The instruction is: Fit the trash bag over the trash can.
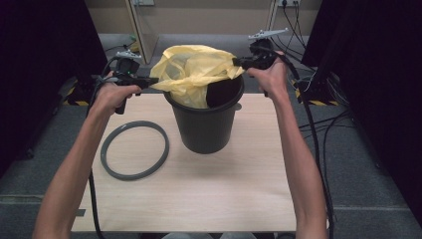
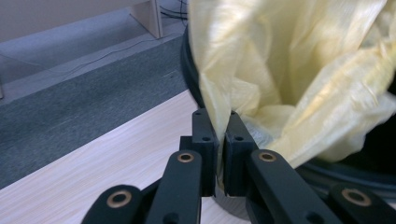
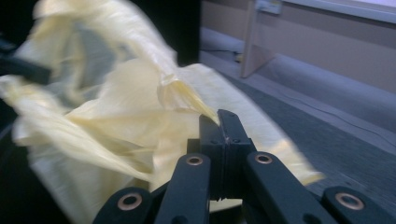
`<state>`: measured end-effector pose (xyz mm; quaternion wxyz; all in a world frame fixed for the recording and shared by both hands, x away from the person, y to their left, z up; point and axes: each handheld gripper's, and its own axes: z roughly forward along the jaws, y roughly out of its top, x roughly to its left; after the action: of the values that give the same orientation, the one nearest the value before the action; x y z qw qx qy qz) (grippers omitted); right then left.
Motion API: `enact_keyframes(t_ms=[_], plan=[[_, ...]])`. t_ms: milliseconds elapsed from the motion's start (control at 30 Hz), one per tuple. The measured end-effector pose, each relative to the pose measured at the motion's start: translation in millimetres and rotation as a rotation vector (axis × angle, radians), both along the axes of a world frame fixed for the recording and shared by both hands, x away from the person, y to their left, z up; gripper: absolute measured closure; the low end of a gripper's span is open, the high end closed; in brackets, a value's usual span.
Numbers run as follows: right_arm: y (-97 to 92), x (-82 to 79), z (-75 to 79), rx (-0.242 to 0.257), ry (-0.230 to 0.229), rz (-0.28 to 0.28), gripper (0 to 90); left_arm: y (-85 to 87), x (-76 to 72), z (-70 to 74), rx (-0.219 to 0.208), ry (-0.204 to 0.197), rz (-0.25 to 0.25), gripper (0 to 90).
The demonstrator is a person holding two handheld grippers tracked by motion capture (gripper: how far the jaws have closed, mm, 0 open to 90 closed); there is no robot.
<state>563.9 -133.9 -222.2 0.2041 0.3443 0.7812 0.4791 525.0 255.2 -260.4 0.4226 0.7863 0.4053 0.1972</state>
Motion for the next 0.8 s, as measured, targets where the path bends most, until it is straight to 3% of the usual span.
enact_keyframes(t_ms=[167,300,367,433,533,800], plan=[[-14.1,15.8,2.8,-0.009,0.003,-0.097,90.0,9.8,3.9,-6.3,-0.010,0.012,0.007,85.6],[-16.8,26.0,-2.8,-0.017,0.021,-0.126,89.8,9.3,6.7,-9.5,-0.020,0.011,0.008,84.4],[-13.5,28.9,-6.4,-0.020,0.037,-0.125,77.2,6.8,6.0,-9.6,-0.020,0.009,0.004,84.2],[-10.4,27.9,-7.5,-0.015,0.065,-0.121,63.8,4.5,4.1,-8.8,-0.013,0.007,0.003,83.4],[-6.9,17.6,-1.3,0.036,0.076,-0.075,53.4,4.6,2.9,-7.5,-0.001,0.007,0.021,82.3],[-3.8,-14.6,13.5,0.079,0.085,0.041,41.7,9.4,4.1,-6.3,-0.011,0.007,0.054,80.5]])
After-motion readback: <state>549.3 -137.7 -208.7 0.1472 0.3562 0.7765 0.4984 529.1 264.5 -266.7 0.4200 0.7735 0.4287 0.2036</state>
